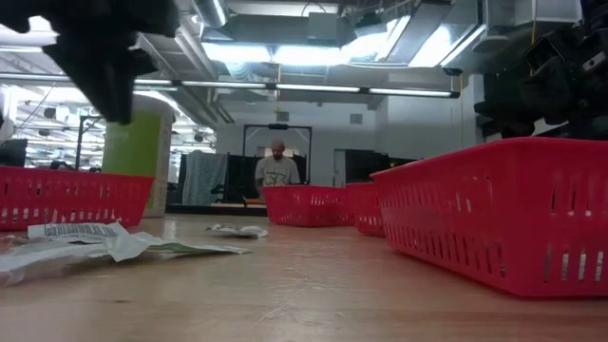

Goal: Pick & Place First Aid Supplies
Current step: Adjust the red container

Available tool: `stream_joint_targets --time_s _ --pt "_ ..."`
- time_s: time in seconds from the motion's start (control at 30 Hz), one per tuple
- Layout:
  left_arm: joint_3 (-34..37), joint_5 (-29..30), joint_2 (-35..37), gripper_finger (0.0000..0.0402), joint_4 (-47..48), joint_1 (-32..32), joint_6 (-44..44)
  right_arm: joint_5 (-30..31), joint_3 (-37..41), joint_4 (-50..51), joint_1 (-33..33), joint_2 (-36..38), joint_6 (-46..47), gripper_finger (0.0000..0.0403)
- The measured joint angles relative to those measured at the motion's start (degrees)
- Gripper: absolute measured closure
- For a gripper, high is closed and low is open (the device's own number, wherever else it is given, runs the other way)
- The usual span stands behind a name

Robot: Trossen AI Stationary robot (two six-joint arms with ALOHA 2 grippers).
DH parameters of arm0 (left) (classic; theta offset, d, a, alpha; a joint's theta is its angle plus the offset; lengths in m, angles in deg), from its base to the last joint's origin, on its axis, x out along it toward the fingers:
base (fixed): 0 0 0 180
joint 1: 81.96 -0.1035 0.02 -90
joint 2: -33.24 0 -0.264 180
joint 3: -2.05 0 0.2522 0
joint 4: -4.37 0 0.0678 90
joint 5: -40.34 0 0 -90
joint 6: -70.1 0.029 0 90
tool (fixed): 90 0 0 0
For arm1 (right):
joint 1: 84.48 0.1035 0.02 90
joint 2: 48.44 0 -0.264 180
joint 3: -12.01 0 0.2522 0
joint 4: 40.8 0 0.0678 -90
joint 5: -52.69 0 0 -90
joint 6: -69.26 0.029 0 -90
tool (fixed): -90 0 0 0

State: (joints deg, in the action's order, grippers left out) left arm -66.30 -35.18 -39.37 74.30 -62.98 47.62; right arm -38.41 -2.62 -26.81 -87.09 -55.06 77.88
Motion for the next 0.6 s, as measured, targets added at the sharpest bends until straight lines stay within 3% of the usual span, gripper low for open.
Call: stream_joint_targets --time_s 0.37,0.6 --pt "0.37 -3.89 -0.87 0.0288 2.63 3.27 -10.63 0.0 0.0 0.01 0.01 -0.02 0.01 0.0276" --pt "7.01 -8.81 -0.88 0.0287 0.19 3.36 -17.98 -0.02 0.0 0.02 0.01 -0.02 0.11 0.0276"
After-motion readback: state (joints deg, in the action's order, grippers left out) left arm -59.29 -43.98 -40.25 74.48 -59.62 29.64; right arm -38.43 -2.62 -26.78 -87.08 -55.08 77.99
